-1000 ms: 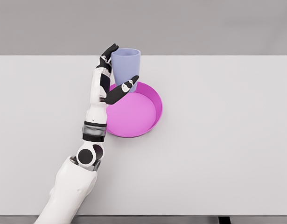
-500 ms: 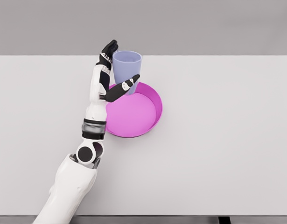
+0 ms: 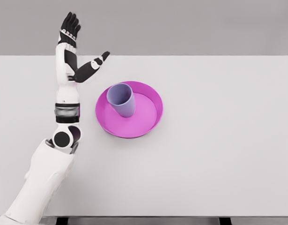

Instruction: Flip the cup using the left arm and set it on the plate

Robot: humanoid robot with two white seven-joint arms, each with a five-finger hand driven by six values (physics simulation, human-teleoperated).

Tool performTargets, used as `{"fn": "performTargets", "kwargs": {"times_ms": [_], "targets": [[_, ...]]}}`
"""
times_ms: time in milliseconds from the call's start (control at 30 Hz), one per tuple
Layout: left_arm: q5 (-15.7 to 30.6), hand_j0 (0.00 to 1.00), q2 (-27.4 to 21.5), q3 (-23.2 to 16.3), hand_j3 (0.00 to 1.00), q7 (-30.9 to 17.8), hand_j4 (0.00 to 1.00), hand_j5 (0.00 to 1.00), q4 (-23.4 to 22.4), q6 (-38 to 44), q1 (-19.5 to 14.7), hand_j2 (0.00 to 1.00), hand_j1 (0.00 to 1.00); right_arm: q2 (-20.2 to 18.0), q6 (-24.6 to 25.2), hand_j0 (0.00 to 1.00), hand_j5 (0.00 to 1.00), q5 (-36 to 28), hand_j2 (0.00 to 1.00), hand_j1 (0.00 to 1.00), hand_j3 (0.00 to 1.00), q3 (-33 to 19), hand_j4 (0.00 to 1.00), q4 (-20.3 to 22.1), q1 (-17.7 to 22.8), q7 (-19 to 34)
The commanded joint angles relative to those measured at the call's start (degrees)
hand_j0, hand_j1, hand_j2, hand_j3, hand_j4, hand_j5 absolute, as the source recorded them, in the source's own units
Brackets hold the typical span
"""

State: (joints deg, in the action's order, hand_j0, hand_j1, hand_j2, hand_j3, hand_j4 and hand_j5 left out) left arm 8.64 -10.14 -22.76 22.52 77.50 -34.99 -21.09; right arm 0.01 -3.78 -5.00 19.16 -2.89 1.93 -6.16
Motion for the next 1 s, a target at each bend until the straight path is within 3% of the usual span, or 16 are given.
{"fn": "performTargets", "kwargs": {"times_ms": [0,33,100,167,233,267,367,433,500,533,667,967], "targets": [[2.61,1.0,-7.26,-0.35,1.0,3.94,1.0,1.0,2.39,-0.01,0.0,1.0,1.0,-0.01,0.0,1.0,1.0,-0.01,1.0,1.0,1.0,0.0,1.0,-0.01,0.0,0.0],[2.69,1.0,-8.75,-0.53,1.0,3.85,1.0,1.0,2.39,-0.01,0.18,1.0,1.0,-0.01,0.0,1.0,1.0,-0.01,1.0,1.0,1.0,0.0,1.0,-0.01,0.0,0.0],[2.87,1.0,-12.01,-7.02,1.0,3.59,1.0,1.0,1.95,-0.01,0.44,1.0,1.0,-0.01,0.0,1.0,1.0,-0.01,1.0,1.0,1.0,0.0,1.0,-0.01,0.0,0.0],[2.69,1.0,-15.78,-9.67,1.0,3.32,1.0,1.0,1.51,-0.01,0.62,1.0,1.0,-0.01,0.0,1.0,1.0,-0.01,1.0,1.0,1.0,0.0,1.0,-0.01,0.0,0.0],[5.06,1.0,-23.95,-13.18,1.0,-2.2,1.0,1.0,1.43,-0.01,0.88,1.0,1.0,-0.01,0.0,1.0,1.0,-0.01,1.0,1.0,1.0,0.0,1.0,-0.01,0.0,0.0],[7.79,1.0,-28.17,-13.71,1.0,-7.74,1.0,1.0,1.51,-0.01,1.58,1.0,1.0,-0.01,0.0,1.0,1.0,-0.01,1.0,1.0,1.0,0.0,1.0,-0.01,0.0,0.0],[9.46,1.0,-34.77,-13.01,1.0,-24.78,1.0,1.0,2.04,-0.01,1.93,1.0,1.0,-0.01,0.0,1.0,1.0,-0.01,1.0,1.0,1.0,0.0,1.0,-0.01,0.0,0.0],[15.52,1.0,-37.67,-13.1,1.0,-42.44,1.0,1.0,2.13,-0.01,1.76,1.0,1.0,-0.01,0.0,1.0,1.0,-0.01,1.0,1.0,1.0,0.0,1.0,-0.01,0.0,0.0],[23.16,1.0,-40.13,-13.71,1.0,-54.49,1.0,1.0,2.48,-0.01,1.41,1.0,1.0,-0.01,0.0,1.0,1.0,-0.01,1.0,1.0,1.0,0.0,1.0,-0.01,0.0,0.0],[25.19,1.0,-40.22,-13.71,1.0,-57.52,1.0,1.0,2.66,-0.01,1.32,1.0,1.0,-0.01,0.0,1.0,1.0,-0.01,1.0,1.0,1.0,0.0,1.0,-0.01,0.0,0.0],[33.54,1.0,-42.95,-13.62,1.0,-57.52,1.0,1.0,3.18,-0.01,-0.52,1.0,1.0,-0.01,0.0,1.0,1.0,-0.01,1.0,1.0,1.0,0.0,1.0,-0.01,0.0,0.0],[33.81,1.0,-45.32,-13.27,1.0,-57.52,1.0,1.0,2.48,-0.01,-1.05,1.0,1.0,-0.01,0.0,1.0,1.0,-0.01,1.0,1.0,1.0,0.0,1.0,-0.01,0.0,0.0]]}}
